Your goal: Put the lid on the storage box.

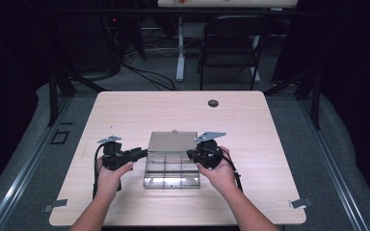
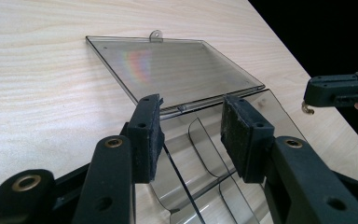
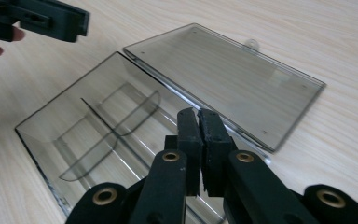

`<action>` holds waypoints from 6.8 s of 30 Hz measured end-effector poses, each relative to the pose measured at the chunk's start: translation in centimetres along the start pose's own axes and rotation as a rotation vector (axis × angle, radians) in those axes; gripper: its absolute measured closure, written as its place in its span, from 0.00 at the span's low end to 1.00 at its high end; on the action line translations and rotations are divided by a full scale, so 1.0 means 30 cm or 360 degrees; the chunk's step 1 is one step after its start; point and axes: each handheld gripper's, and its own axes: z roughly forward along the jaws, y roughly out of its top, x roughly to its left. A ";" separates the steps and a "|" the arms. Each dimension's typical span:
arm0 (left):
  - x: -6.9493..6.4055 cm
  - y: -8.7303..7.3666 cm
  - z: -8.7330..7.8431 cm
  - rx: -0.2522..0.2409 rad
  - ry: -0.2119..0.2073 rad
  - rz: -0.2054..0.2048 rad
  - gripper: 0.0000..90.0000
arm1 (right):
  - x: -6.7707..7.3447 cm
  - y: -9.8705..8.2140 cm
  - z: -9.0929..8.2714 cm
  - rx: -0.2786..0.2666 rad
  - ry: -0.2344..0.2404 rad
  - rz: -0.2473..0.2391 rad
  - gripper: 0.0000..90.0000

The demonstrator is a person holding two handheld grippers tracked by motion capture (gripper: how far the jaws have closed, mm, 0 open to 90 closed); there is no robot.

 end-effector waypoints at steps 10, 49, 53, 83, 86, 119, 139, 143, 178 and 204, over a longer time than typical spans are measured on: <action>-0.002 -0.001 0.003 0.0008 0.0015 0.0016 0.65 | 0.087 0.037 0.060 0.0028 0.0079 -0.0078 0.98; 0.007 0.001 -0.006 -0.0001 0.0029 0.0009 0.65 | 0.245 0.005 0.260 0.0246 0.0221 -0.0224 0.98; 0.011 0.002 -0.008 -0.0002 0.0029 0.0013 0.65 | 0.249 0.002 0.272 0.0279 0.0227 -0.0237 0.98; 0.014 0.001 -0.007 0.0003 0.0032 0.0014 0.65 | 0.260 -0.012 0.299 0.0352 0.0233 -0.0253 0.95; 0.015 0.001 -0.008 0.0001 0.0035 0.0011 0.65 | 0.259 -0.008 0.291 0.0365 0.0228 -0.0273 0.94; 0.015 0.001 -0.011 -0.0007 0.0048 -0.0003 0.65 | 0.028 0.005 0.063 0.0093 0.0031 -0.0082 0.88; 0.016 0.001 -0.011 -0.0002 0.0051 0.0001 0.65 | -0.113 -0.034 0.021 0.0106 -0.0114 0.0056 0.89; 0.017 0.001 -0.013 -0.0001 0.0048 0.0002 0.65 | -0.142 -0.055 0.026 0.0123 -0.0177 0.0052 0.89; 0.021 0.000 -0.011 0.0001 0.0054 -0.0014 0.65 | -0.209 -0.144 0.076 0.0247 -0.0234 0.0135 0.87; 0.023 -0.002 -0.010 0.0006 0.0055 -0.0008 0.65 | -0.214 -0.123 0.088 0.0254 -0.0238 0.0134 0.97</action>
